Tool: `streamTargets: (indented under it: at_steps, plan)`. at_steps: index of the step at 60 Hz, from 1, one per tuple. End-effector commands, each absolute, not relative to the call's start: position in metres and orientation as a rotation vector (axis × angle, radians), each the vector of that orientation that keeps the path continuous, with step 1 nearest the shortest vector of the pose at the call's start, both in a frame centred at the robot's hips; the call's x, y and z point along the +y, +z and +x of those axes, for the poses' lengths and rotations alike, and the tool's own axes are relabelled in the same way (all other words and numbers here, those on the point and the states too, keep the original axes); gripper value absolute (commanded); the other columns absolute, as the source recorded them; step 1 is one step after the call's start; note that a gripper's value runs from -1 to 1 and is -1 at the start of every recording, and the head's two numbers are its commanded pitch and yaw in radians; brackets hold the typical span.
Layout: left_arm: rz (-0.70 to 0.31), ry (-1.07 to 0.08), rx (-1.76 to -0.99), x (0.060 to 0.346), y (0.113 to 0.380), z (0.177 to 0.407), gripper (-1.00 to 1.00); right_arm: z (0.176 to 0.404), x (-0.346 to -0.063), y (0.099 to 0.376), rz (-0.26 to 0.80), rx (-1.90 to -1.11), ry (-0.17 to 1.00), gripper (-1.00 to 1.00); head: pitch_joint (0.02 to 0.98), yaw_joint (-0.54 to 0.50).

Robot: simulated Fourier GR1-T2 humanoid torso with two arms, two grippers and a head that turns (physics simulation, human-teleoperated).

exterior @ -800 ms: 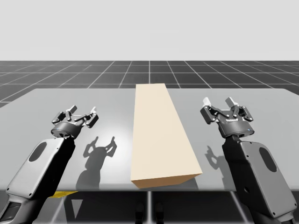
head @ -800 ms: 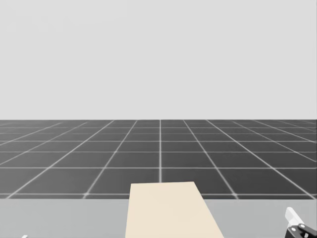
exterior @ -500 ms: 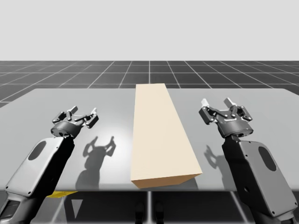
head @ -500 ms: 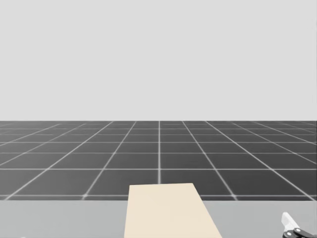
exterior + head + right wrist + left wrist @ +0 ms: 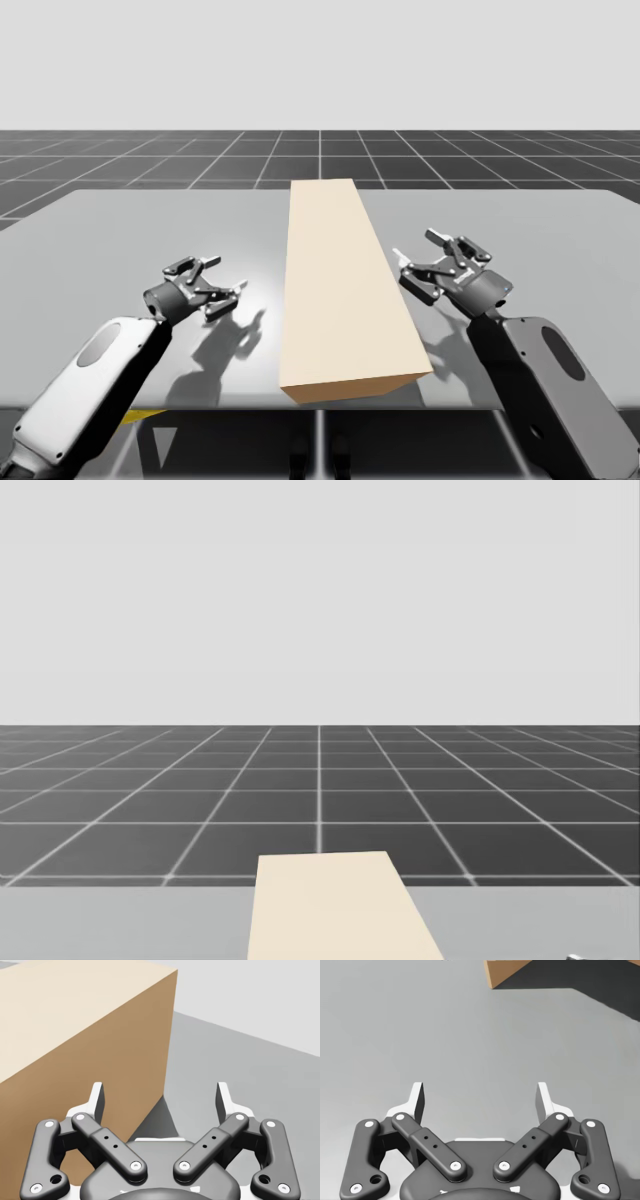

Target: Retrieve the object from inside the box.

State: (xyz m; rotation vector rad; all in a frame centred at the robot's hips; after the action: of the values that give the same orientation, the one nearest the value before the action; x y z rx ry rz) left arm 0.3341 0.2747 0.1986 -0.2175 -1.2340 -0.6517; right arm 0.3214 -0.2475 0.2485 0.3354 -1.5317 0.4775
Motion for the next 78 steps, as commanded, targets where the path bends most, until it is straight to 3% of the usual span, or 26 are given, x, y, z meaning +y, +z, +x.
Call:
streamTargets:
  at_steps: [1,11,27,29,32,39,47,63,78]
  plan:
    - [-0.310,-0.847,-1.187,0.233,0.187,0.310,-1.00,0.305,-0.222,0.241,0.422,-1.493,0.651,-1.00,0.132,0.00]
    - [-0.323,-0.917,-1.173,0.211,0.180,0.301,-1.00,0.293,-0.203,0.233,0.487,-1.465,0.806,-1.00,0.131,-0.01]
    - [-0.351,-0.959,-1.242,0.168,0.165,0.296,-1.00,0.293,-0.197,0.231,0.497,-1.480,0.822,-1.00,0.129,-0.02]
    - [-0.405,-0.942,-1.275,0.160,0.162,0.297,-1.00,0.293,-0.197,0.231,0.494,-1.482,0.821,-1.00,0.130,-0.02]
    - [-0.475,-0.953,-1.209,0.148,0.164,0.295,-1.00,0.292,-0.195,0.231,0.500,-1.487,0.825,-1.00,0.130,-0.01]
    - [-0.578,-0.971,-1.306,0.119,0.158,0.304,-1.00,0.291,-0.193,0.233,0.502,-1.502,0.828,-1.00,0.132,-0.01]
    - [-0.627,-0.924,-1.343,0.108,0.148,0.326,-1.00,0.291,-0.193,0.234,0.507,-1.516,0.826,-1.00,0.137,-0.01]
    - [-0.627,-0.789,-1.310,0.101,0.129,0.359,-1.00,0.286,-0.188,0.237,0.513,-1.538,0.835,-1.00,0.163,0.00]
    - [-0.638,-0.759,-1.189,0.083,0.115,0.370,-1.00,0.284,-0.186,0.238,0.527,-1.555,0.835,-1.00,0.183,-0.01]
